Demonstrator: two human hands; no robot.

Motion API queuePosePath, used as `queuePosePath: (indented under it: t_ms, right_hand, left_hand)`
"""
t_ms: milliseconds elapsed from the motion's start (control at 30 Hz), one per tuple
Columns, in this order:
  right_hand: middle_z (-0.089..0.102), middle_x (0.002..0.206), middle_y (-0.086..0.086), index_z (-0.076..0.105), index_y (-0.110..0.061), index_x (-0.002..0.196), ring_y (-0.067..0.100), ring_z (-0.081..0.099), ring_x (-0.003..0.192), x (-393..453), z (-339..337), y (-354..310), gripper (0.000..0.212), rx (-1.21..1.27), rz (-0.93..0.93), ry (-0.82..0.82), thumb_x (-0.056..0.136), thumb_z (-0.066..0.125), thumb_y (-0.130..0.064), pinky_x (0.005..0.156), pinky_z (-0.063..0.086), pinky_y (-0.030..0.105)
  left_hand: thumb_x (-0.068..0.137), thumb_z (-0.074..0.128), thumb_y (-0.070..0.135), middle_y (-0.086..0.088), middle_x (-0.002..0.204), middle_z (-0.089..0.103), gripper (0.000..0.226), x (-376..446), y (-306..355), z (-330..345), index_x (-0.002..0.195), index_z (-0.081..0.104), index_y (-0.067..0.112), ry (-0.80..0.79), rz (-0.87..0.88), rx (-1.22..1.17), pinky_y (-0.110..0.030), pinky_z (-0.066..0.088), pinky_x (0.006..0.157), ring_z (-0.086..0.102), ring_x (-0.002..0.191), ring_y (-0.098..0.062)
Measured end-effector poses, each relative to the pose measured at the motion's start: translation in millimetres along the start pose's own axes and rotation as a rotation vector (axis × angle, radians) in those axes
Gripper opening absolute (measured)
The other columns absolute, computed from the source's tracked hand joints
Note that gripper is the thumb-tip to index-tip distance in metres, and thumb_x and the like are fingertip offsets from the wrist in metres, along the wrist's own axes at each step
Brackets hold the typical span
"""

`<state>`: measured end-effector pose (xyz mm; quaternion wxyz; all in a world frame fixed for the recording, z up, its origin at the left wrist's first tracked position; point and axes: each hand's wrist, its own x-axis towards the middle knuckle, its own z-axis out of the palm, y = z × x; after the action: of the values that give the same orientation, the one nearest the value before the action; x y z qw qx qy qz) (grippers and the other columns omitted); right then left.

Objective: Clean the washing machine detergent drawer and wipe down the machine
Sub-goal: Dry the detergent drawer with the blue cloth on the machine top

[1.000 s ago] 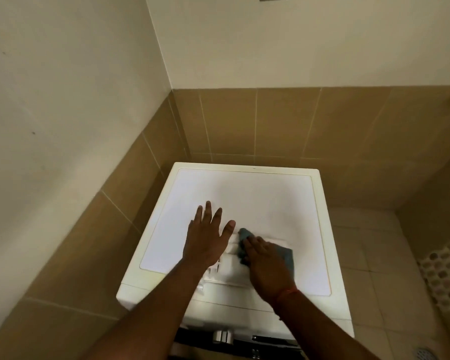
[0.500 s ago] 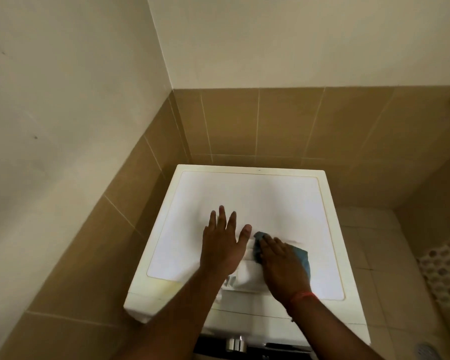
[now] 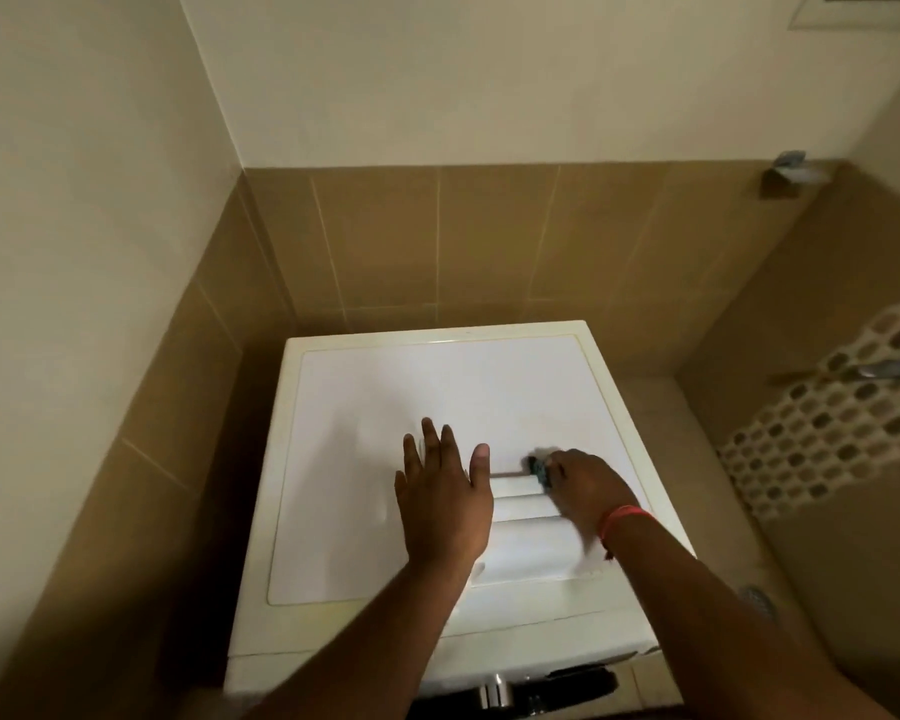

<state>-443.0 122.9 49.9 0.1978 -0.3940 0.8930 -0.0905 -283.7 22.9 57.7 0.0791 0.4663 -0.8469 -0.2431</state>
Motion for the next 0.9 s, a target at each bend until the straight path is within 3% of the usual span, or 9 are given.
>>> queuePosePath:
  t_ms: [133, 200, 267, 333, 400, 533, 667, 833, 900]
  right_hand:
    - [0.070, 0.096, 0.003, 0.067, -0.025, 0.095, 0.027, 0.066, 0.093, -3.3, 26.3, -45.1, 0.026, -0.092, -0.107, 0.045, 0.092, 0.041, -0.028, 0.084, 0.047, 0.040]
    - [0.066, 0.094, -0.001, 0.065, -0.022, 0.095, 0.024, 0.065, 0.096, -2.6, 33.3, -71.4, 0.025, -0.063, -0.223, -0.020, 0.094, 0.040, -0.029, 0.080, 0.046, 0.033]
    - [0.061, 0.096, -0.005, 0.063, -0.014, 0.101, 0.018, 0.061, 0.101, -2.3, 24.8, -77.0, 0.027, -0.013, -0.268, -0.109, 0.099, 0.039, -0.024, 0.074, 0.037, 0.018]
    - [0.063, 0.104, -0.011, 0.066, -0.022, 0.106, 0.007, 0.056, 0.099, 2.1, 15.5, -56.5, 0.028, 0.099, -0.282, -0.181, 0.099, 0.040, -0.025, 0.081, 0.036, 0.015]
    - [0.063, 0.116, -0.019, 0.065, -0.035, 0.104, 0.002, 0.054, 0.105, 12.2, 5.1, -23.3, 0.027, 0.098, -0.272, -0.211, 0.094, 0.041, -0.035, 0.098, 0.039, 0.029]
    - [0.068, 0.100, -0.004, 0.067, -0.025, 0.086, 0.020, 0.062, 0.097, 16.0, -2.4, 26.7, 0.022, 0.047, -0.238, -0.203, 0.093, 0.046, -0.025, 0.092, 0.046, 0.032]
    - [0.068, 0.110, 0.009, 0.065, -0.016, 0.112, 0.031, 0.064, 0.100, 6.2, 27.7, 2.6, 0.042, -0.086, -0.315, 0.013, 0.097, 0.028, -0.027, 0.089, 0.050, 0.043]
    - [0.063, 0.125, 0.002, 0.057, -0.025, 0.130, 0.023, 0.057, 0.113, -1.0, 24.1, -37.8, 0.035, 0.051, -0.564, -0.066, 0.101, 0.038, -0.031, 0.101, 0.041, 0.037]
    - [0.059, 0.130, -0.003, 0.052, -0.033, 0.134, 0.022, 0.054, 0.119, 6.1, 13.1, -16.6, 0.036, -0.013, -0.515, -0.137, 0.102, 0.035, -0.038, 0.096, 0.037, 0.035]
  left_hand:
    - [0.088, -0.010, 0.069, -0.002, 0.165, 0.007, 0.090, 0.4, -0.5, 0.6, 0.155, 0.023, 0.019, 0.000, 0.019, 0.006, -0.046, 0.019, 0.121, 0.005, 0.152, -0.024]
    - [0.088, -0.005, 0.065, -0.002, 0.165, 0.008, 0.086, 0.7, -0.4, 1.9, 0.155, 0.023, 0.019, -0.002, 0.010, 0.002, -0.045, 0.018, 0.121, 0.005, 0.152, -0.024]
    - [0.087, -0.006, 0.064, -0.002, 0.165, 0.007, 0.087, 0.5, -0.2, 2.0, 0.155, 0.022, 0.019, 0.001, 0.001, 0.002, -0.045, 0.018, 0.122, 0.004, 0.152, -0.023]
    - [0.085, -0.010, 0.065, 0.000, 0.165, 0.008, 0.090, 0.6, 0.1, 1.7, 0.155, 0.023, 0.020, 0.015, -0.001, 0.002, -0.046, 0.019, 0.121, 0.004, 0.152, -0.024]
    - [0.084, -0.011, 0.068, 0.002, 0.165, 0.007, 0.091, 0.8, 0.8, 2.0, 0.156, 0.021, 0.022, 0.029, -0.007, 0.008, -0.047, 0.019, 0.121, 0.003, 0.152, -0.023]
    - [0.084, -0.010, 0.074, 0.006, 0.165, 0.002, 0.091, -0.1, 2.0, 3.0, 0.156, 0.016, 0.025, 0.030, -0.014, 0.012, -0.045, 0.012, 0.123, -0.005, 0.152, -0.019]
    - [0.075, -0.017, 0.080, 0.007, 0.164, -0.002, 0.102, -1.8, 5.7, 2.4, 0.156, 0.014, 0.026, 0.027, -0.022, 0.090, -0.047, 0.010, 0.123, -0.011, 0.151, -0.019]
    - [0.084, -0.001, 0.074, 0.010, 0.164, -0.009, 0.083, -2.1, 12.3, 2.8, 0.156, 0.002, 0.034, -0.018, -0.069, 0.223, -0.051, 0.003, 0.122, -0.016, 0.150, -0.021]
    - [0.083, -0.002, 0.076, 0.011, 0.164, -0.011, 0.083, -4.0, 13.2, 1.8, 0.156, -0.001, 0.037, -0.024, -0.069, 0.235, -0.053, 0.002, 0.121, -0.018, 0.150, -0.021]
